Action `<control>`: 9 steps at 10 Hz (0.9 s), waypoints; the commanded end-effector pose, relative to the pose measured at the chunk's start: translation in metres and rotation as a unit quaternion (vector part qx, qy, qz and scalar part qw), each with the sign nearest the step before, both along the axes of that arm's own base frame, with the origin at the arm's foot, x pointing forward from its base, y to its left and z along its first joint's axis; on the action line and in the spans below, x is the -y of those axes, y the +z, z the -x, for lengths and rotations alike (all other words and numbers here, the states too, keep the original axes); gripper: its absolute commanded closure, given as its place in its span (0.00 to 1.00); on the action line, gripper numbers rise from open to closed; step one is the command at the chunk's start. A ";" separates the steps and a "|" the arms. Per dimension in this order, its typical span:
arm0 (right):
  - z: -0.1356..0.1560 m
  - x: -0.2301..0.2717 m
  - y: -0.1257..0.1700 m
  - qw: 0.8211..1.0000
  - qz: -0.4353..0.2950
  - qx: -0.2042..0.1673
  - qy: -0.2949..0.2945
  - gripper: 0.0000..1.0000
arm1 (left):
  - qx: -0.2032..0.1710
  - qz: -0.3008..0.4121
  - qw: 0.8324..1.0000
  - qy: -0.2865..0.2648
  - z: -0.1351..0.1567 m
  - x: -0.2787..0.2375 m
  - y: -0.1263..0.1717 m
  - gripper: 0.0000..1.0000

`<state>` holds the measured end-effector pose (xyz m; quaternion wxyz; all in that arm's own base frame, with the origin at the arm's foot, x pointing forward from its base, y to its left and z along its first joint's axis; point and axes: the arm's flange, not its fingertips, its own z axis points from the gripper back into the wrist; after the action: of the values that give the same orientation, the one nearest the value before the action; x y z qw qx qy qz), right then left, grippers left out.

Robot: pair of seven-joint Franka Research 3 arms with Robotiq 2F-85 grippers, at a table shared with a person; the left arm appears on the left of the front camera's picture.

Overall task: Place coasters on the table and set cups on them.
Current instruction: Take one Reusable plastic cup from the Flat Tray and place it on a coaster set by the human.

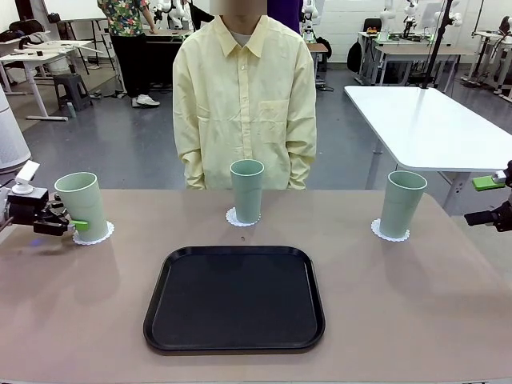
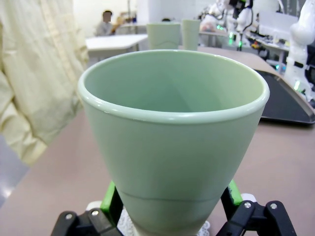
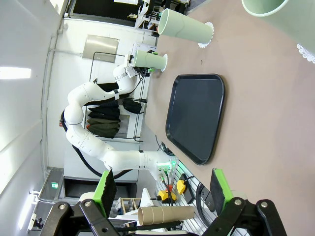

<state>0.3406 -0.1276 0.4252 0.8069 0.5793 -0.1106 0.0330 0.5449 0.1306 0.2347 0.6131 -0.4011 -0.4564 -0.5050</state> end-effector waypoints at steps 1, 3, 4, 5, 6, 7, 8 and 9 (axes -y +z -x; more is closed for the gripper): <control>0.002 -0.001 0.001 1.000 -0.006 0.005 0.001 0.00 | -0.010 -0.004 1.000 -0.003 0.000 -0.003 0.005 0.00; 0.002 -0.001 0.001 1.000 -0.006 0.005 0.001 0.00 | -0.013 -0.002 1.000 -0.002 0.000 -0.004 0.005 0.00; 0.002 -0.001 0.001 1.000 -0.006 0.005 0.001 0.00 | -0.016 -0.001 1.000 -0.002 0.001 -0.005 0.005 0.00; 0.002 -0.001 0.001 1.000 -0.006 0.005 0.001 0.00 | -0.019 -0.001 1.000 -0.001 0.002 -0.005 0.005 0.00; 0.002 -0.001 0.001 1.000 -0.006 0.005 0.001 0.00 | -0.021 -0.003 1.000 0.000 0.003 -0.007 0.004 0.00; 0.002 -0.001 0.001 1.000 -0.006 0.005 0.001 0.00 | -0.024 -0.005 1.000 0.000 0.005 -0.009 0.004 0.00; 0.002 -0.001 0.001 1.000 -0.006 0.005 0.001 0.00 | -0.027 -0.006 1.000 0.000 0.007 -0.010 0.003 0.00; 0.002 -0.001 0.001 1.000 -0.006 0.005 0.001 0.00 | -0.029 -0.009 1.000 0.002 0.009 -0.013 0.003 0.00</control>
<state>0.3406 -0.1276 0.4252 0.8069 0.5794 -0.1106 0.0330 0.5405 0.1399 0.2332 0.6260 -0.4049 -0.4444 -0.4966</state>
